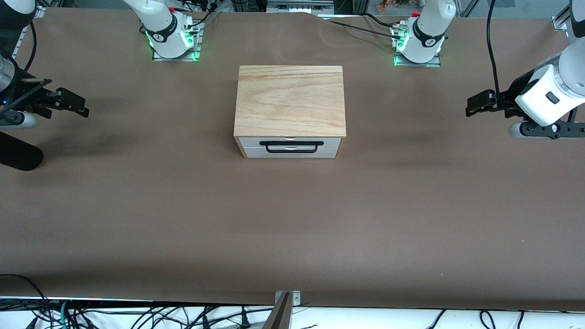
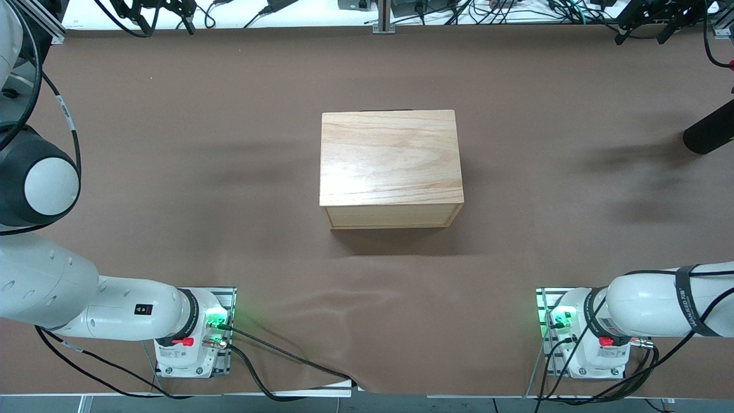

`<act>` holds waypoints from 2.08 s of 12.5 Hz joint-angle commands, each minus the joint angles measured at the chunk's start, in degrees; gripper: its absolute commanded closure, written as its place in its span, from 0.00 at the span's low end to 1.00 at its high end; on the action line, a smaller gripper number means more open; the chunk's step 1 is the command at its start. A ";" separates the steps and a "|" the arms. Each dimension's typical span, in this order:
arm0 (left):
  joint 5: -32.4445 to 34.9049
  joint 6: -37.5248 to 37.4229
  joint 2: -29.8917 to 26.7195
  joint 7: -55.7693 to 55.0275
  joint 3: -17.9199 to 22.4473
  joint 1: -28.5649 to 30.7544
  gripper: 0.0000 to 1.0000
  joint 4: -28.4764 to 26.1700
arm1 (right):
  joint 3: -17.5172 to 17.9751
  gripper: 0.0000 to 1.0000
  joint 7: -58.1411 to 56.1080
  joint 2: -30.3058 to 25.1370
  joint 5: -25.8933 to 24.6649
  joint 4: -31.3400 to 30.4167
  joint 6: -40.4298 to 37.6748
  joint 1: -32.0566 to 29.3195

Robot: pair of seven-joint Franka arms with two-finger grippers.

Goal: Pull top drawer with both arms simultaneously

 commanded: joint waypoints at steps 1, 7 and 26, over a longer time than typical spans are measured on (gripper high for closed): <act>-0.71 0.71 0.24 -0.06 0.05 0.03 0.00 -0.61 | 0.34 0.00 -0.05 0.11 0.23 0.89 -0.27 -0.29; -0.54 0.71 0.85 -0.06 0.05 -0.06 0.00 0.44 | 0.42 0.00 -0.04 0.20 0.23 0.89 -0.36 -0.20; -31.96 12.30 22.46 10.28 -2.68 -1.65 0.00 0.71 | 0.51 0.00 -2.66 18.19 39.45 0.80 -3.08 4.11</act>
